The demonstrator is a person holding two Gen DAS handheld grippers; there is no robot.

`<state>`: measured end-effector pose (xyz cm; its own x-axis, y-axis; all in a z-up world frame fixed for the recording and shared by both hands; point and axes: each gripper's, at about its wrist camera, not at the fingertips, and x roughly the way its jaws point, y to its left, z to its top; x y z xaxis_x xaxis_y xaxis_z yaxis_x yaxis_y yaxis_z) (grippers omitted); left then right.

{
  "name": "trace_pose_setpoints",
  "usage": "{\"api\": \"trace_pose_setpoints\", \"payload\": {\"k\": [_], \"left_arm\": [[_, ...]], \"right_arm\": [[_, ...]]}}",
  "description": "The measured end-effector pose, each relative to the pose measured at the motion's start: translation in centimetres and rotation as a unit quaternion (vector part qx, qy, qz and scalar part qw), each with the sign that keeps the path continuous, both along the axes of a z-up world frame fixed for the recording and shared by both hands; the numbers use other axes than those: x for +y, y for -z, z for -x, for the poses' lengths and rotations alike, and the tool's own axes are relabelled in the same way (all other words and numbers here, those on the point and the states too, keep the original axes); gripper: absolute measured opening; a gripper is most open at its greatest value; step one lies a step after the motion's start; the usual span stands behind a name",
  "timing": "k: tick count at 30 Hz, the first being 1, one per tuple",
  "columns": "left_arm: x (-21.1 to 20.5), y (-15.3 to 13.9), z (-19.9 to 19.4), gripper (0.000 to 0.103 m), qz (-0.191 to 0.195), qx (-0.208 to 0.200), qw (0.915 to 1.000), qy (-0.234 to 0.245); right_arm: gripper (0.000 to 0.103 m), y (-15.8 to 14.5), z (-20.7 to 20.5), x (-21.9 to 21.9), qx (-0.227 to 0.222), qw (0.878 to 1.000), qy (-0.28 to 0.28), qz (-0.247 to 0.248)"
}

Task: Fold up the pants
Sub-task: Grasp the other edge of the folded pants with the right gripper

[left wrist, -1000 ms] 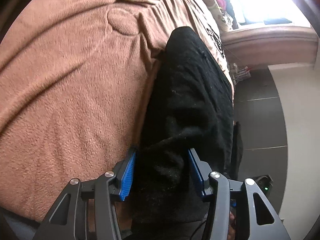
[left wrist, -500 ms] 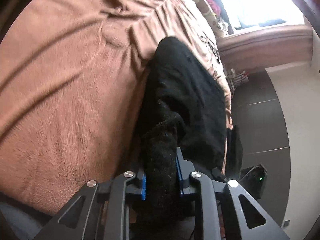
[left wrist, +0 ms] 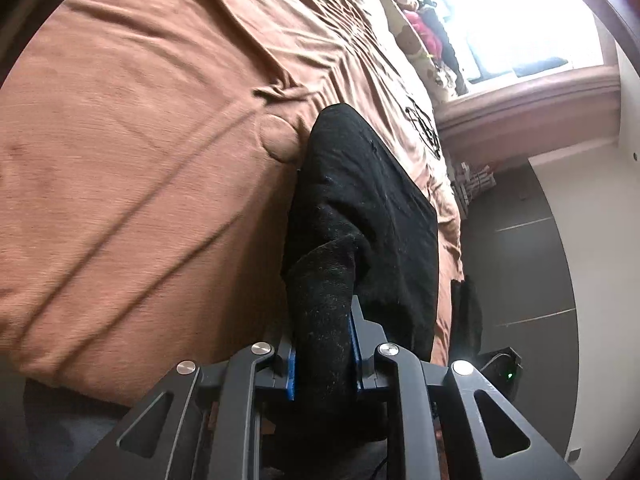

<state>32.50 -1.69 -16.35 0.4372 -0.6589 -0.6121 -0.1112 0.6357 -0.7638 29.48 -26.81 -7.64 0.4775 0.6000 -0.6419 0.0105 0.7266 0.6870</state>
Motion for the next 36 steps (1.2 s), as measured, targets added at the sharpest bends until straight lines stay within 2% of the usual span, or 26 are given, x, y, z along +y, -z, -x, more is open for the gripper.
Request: {"api": "trace_pose_setpoints", "payload": {"k": [5, 13, 16, 18, 24, 30, 34, 36], "left_arm": [[2.4, -0.2, 1.2, 0.020, -0.003, 0.001, 0.9999, -0.011], [3.5, 0.0, 2.2, 0.021, -0.007, 0.015, 0.9998, -0.013], [3.5, 0.7, 2.4, 0.025, -0.012, 0.024, 0.9996, -0.006], [3.5, 1.1, 2.3, 0.035, -0.019, 0.032, 0.9993, -0.004], [3.5, 1.0, 1.4, 0.041, -0.036, 0.041, 0.9985, 0.006], [4.4, 0.7, 0.2, 0.048, -0.052, 0.037, 0.9980, -0.005], [4.7, 0.9, -1.1, 0.048, -0.052, 0.039, 0.9978, -0.006], [4.5, 0.8, -1.9, 0.048, -0.053, 0.036, 0.9979, -0.004]], "right_arm": [[0.038, 0.2, -0.6, 1.4, -0.001, 1.000, -0.014, -0.001], [0.038, 1.1, -1.0, 2.9, 0.004, 1.000, -0.026, 0.000], [0.037, 1.1, -1.3, 3.0, 0.009, 1.000, -0.026, 0.006], [0.036, 1.5, -1.3, 3.0, 0.014, 0.999, -0.029, -0.003], [0.037, 0.4, -2.2, 2.1, 0.001, 0.999, -0.043, -0.021], [0.050, 0.6, -3.4, 1.0, -0.009, 0.999, -0.034, -0.041], [0.065, 0.7, -3.8, 0.9, -0.019, 0.998, -0.029, -0.059], [0.065, 0.9, -4.5, 0.9, -0.022, 0.997, -0.027, -0.064]]}}
